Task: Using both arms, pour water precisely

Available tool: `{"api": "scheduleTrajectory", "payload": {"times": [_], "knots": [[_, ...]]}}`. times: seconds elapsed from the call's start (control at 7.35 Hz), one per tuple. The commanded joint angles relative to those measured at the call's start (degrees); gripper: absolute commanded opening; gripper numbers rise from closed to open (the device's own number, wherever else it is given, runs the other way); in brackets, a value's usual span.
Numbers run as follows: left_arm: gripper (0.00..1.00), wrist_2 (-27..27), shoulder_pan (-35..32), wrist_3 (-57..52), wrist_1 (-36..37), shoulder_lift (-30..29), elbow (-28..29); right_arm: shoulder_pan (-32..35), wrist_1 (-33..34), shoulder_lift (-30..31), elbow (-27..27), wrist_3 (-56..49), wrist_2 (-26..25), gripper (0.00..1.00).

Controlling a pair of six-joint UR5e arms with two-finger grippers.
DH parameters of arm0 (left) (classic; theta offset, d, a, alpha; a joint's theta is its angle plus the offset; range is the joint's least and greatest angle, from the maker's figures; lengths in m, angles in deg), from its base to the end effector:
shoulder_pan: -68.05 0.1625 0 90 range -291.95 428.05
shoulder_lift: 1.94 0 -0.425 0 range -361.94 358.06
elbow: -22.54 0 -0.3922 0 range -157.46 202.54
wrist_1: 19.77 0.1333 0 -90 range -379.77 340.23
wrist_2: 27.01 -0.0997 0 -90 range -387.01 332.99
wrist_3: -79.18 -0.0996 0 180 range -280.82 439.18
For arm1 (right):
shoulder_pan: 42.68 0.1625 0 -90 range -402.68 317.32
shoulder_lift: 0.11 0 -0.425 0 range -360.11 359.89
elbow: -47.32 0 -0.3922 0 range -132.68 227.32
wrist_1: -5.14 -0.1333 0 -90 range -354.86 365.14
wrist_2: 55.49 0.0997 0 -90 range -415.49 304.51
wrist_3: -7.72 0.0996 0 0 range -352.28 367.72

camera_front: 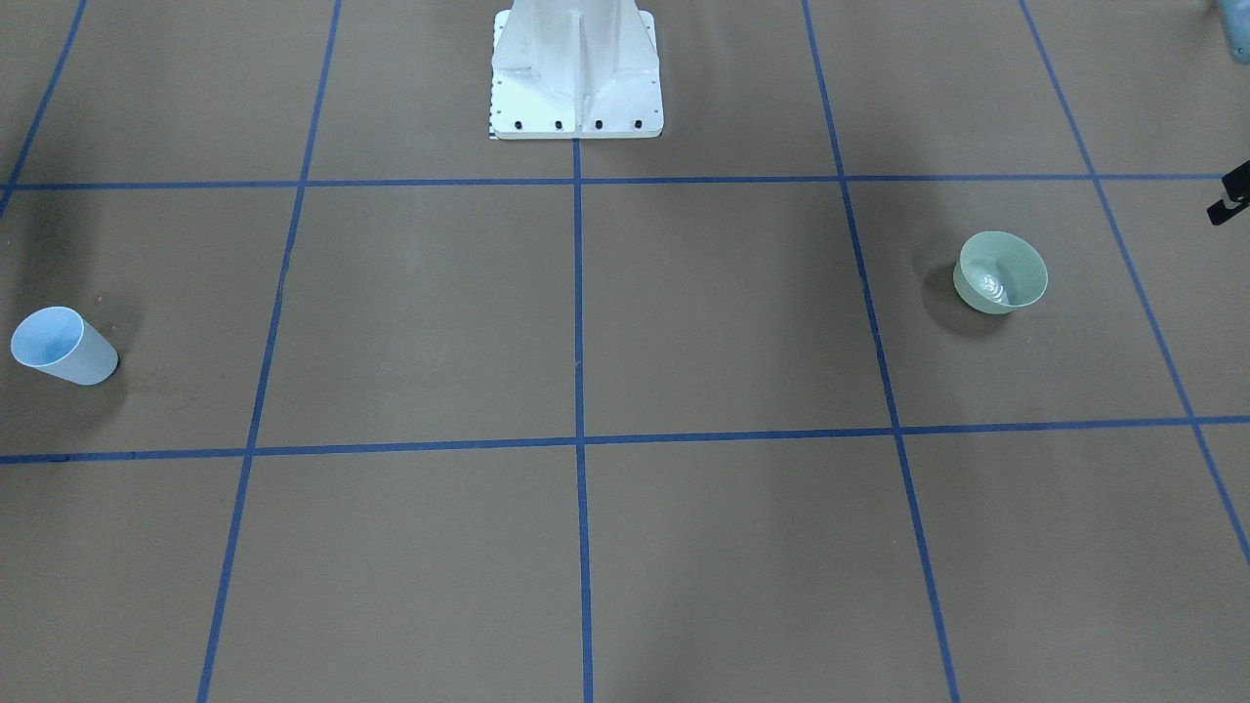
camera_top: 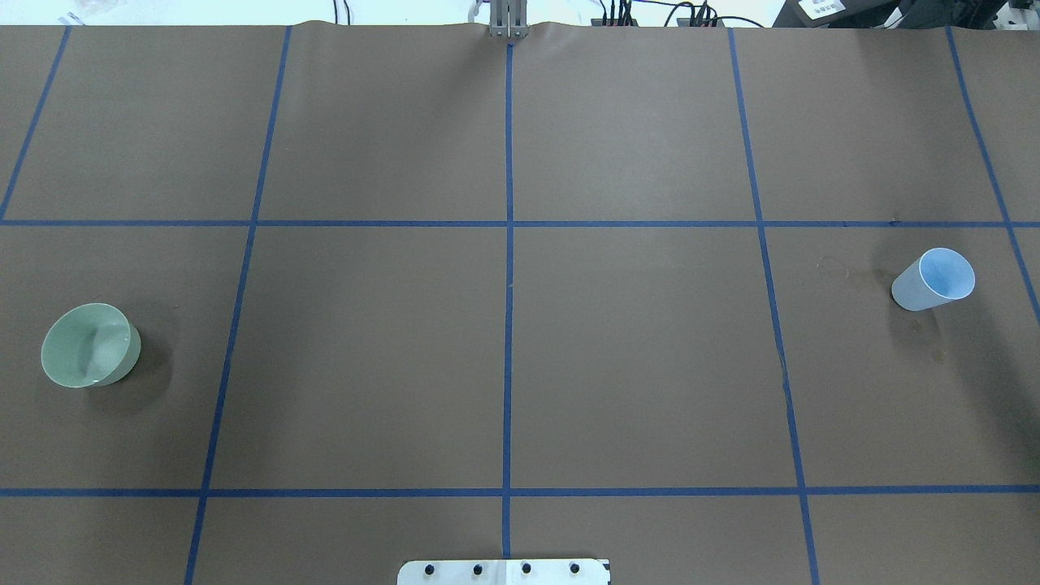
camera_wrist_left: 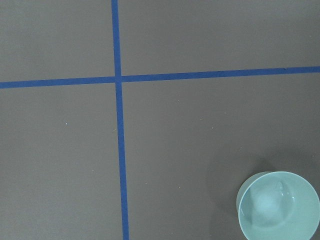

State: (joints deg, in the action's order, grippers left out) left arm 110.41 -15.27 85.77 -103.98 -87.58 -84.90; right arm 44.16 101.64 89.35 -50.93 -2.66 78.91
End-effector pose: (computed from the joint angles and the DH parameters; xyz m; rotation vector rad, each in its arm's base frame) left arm -0.0064 -0.4610 0.5517 0.0236 0.8348 0.0541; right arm 0.0363 -0.4968 0.5947 0.0869 -0.7729 -0.2398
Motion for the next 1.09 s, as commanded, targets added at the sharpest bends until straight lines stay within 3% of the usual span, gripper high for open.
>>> {"api": "scheduleTrajectory", "payload": {"times": [0.0, 0.68, 0.95], "knots": [[1.0, -0.04, 0.0, -0.7, -1.03, 0.82, 0.13, 0.0, 0.0, 0.01, -0.18, 0.0, -0.01, 1.0], [1.0, 0.39, 0.18, -0.35, -1.91, 0.65, 1.53, 0.0, 0.0, 0.1, -0.1, 0.09, 0.08, 1.0], [1.0, 0.48, 0.7, 0.52, -6.72, 0.65, 1.54, 0.0, 0.0, 0.19, -0.1, 0.18, 0.25, 1.0]]}}
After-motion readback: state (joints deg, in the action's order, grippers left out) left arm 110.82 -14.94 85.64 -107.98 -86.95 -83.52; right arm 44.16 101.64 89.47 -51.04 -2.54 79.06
